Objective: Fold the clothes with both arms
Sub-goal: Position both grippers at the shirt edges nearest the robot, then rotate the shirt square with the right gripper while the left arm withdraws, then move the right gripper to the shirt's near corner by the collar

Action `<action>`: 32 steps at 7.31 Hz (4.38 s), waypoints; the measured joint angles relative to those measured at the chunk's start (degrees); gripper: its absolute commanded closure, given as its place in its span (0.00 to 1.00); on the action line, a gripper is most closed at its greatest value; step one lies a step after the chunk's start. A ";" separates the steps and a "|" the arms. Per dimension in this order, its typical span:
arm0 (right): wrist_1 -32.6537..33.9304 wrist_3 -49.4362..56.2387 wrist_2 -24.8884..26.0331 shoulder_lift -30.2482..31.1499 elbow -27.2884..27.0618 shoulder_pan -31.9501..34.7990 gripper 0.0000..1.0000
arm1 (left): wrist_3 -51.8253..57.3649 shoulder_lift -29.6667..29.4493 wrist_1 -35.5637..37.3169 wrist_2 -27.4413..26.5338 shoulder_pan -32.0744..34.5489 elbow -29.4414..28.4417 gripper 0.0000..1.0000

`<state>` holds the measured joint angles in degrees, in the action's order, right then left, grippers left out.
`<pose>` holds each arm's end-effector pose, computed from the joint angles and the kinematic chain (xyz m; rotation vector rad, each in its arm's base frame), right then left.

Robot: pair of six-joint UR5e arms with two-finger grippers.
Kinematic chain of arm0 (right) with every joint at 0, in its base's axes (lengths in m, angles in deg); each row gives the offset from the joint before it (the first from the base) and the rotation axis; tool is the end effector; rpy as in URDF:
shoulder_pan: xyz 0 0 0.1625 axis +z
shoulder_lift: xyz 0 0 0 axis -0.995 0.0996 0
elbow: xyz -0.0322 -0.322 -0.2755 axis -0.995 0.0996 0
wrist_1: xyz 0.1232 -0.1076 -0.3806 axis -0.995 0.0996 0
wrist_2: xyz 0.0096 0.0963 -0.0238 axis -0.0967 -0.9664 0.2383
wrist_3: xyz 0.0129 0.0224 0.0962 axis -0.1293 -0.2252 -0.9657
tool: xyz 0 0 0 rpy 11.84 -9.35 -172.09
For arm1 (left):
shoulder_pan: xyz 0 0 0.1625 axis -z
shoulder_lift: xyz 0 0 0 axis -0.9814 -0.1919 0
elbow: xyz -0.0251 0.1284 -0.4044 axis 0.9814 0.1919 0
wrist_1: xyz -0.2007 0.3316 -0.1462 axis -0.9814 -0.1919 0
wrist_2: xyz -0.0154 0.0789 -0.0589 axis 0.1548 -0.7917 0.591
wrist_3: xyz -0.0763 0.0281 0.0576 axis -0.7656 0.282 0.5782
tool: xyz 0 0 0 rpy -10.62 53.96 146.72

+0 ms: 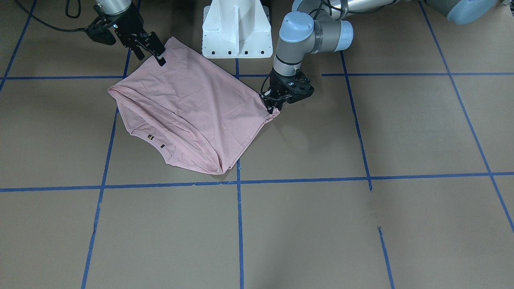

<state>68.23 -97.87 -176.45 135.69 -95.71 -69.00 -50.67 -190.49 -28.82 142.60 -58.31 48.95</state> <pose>-0.3666 -0.2338 0.3232 -0.1123 -1.0234 0.5900 0.5679 -0.3436 0.2796 -0.0645 0.9227 -0.5192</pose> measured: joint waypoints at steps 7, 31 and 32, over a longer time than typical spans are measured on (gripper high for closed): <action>0.00 0.00 0.00 -0.49 -0.08 0.96 0.00 | 15.14 1.06 6.67 0.18 11.33 2.97 1.00; 10.81 -2.72 3.87 -34.76 30.94 0.03 0.31 | 22.29 -1.38 -25.49 6.73 26.67 -15.83 0.62; 10.79 -2.72 3.89 -34.84 31.17 0.01 0.46 | 22.21 -1.35 -25.51 6.72 26.67 -15.80 0.62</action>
<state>79.02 -100.60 -172.57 100.84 -64.54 -68.99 -28.46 -191.84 -54.33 149.33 -31.64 33.15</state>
